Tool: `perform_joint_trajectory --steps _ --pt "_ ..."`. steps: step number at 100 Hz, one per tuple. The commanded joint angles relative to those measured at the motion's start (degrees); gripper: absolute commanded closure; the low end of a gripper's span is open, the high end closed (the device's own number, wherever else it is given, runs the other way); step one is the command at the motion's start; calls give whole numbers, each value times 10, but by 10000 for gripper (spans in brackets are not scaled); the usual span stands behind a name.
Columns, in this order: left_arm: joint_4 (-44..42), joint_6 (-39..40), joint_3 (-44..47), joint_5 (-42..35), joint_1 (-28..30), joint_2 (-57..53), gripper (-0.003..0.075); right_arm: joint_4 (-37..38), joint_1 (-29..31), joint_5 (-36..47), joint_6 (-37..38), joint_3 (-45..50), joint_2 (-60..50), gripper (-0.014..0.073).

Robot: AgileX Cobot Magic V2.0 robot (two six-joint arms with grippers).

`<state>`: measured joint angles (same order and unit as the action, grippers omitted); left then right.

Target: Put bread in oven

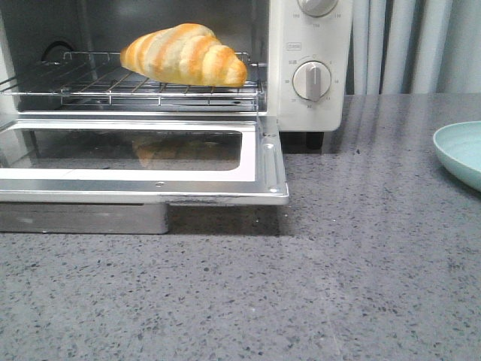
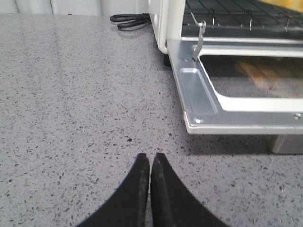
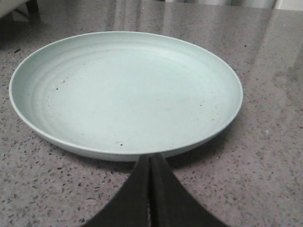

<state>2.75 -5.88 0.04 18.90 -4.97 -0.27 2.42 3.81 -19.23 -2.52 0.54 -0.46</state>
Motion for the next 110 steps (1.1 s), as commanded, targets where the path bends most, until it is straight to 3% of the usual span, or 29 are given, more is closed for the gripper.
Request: perform_joint_trajectory --steps 1,52,110 --pt "11 -13 13 -26 3 -17 741 10 3 14 -5 7 -12 670" --pt "8 -7 13 -24 43 -17 741 10 3 14 -5 7 -12 670" --pt "8 -3 13 -24 43 -17 741 10 3 14 -5 7 -12 670"
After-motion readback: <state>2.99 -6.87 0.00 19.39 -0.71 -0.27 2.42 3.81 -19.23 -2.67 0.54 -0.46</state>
